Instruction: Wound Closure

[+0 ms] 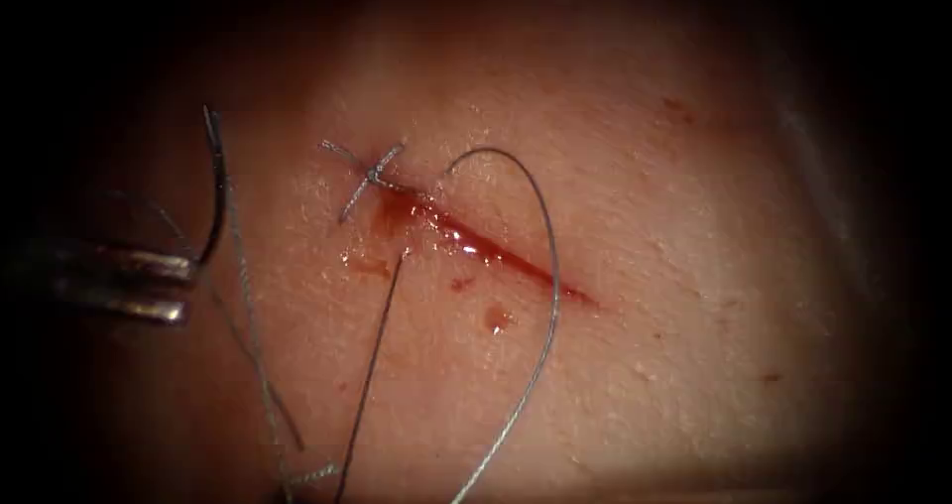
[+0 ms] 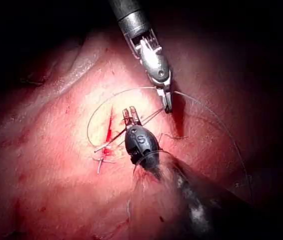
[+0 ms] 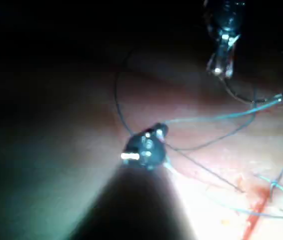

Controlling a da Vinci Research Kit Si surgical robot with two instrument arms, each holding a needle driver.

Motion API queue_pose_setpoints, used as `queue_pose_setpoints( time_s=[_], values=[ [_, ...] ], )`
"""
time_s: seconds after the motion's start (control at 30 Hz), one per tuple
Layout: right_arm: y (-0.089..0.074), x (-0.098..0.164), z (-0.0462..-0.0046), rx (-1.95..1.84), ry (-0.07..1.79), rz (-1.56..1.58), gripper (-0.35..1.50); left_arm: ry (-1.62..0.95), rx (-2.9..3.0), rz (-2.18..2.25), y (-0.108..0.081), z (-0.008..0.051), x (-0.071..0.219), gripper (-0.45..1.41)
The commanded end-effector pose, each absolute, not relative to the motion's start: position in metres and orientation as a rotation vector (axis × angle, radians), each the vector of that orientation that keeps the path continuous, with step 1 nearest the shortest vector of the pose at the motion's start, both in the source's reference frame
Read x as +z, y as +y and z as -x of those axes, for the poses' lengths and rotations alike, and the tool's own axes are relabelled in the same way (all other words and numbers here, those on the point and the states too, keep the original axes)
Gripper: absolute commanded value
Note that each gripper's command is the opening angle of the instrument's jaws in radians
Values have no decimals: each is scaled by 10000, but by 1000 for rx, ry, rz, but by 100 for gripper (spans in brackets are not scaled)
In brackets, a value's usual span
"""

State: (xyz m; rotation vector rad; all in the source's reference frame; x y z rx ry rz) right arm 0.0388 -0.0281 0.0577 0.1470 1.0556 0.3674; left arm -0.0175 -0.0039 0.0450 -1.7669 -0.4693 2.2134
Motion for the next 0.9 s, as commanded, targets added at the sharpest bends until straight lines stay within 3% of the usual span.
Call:
queue_pose_setpoints(
  time_s=[0.03, 0.13, 0.5, 0.9],
  values=[
    [-282, 588, -389, 383, 1048, -134, 113, -468, 2210, 1770, -41, 179, 454, -45],
    [-274, 596, -380, 386, 1045, -125, 125, -460, 2202, 1762, -35, 175, 452, -45],
    [-220, 647, -343, 448, 990, -36, 116, -428, 2213, 1732, -35, 167, 449, -45],
    [-188, 747, -382, 389, 997, 55, 113, -431, 2207, 1738, -34, 171, 449, -45]
  ],
)
